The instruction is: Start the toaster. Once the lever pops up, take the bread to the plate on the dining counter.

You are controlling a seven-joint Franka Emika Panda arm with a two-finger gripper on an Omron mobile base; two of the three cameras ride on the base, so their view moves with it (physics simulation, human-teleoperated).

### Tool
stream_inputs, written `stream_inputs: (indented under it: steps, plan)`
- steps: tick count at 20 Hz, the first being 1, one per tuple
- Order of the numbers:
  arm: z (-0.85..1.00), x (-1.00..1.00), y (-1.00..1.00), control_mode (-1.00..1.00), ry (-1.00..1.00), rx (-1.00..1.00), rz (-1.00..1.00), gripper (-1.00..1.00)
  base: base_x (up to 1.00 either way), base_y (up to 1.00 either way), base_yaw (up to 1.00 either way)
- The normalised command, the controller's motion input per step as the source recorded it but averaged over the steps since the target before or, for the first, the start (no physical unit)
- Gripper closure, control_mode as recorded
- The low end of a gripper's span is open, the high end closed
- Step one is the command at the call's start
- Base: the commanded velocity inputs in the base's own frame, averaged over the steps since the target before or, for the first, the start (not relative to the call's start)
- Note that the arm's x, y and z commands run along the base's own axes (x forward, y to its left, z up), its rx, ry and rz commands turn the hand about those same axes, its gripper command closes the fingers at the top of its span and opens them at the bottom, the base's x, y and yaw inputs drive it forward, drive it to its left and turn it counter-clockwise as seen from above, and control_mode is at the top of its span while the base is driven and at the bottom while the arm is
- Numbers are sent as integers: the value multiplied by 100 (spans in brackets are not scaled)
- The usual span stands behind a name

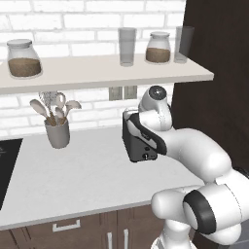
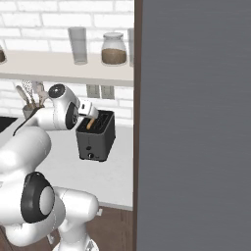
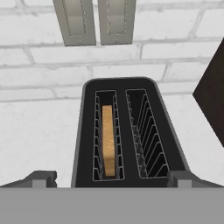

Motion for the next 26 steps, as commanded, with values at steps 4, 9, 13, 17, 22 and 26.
stream_inputs:
  steps: [4, 9, 13, 17, 22, 26]
  plan:
    - [0, 0, 0, -100, 0, 0, 0, -100, 0, 0, 0]
    - [0, 0, 0, -100, 0, 0, 0, -100, 0, 0, 0]
    - [0, 0, 0, -100, 0, 0, 0, -100, 0, 0, 0]
    - [0, 0, 0, -100, 0, 0, 0, -100, 0, 0, 0]
    - [0, 0, 0, -100, 0, 0, 0, -100, 0, 0, 0]
    - [0, 0, 0, -100, 0, 0, 0, -100, 0, 0, 0]
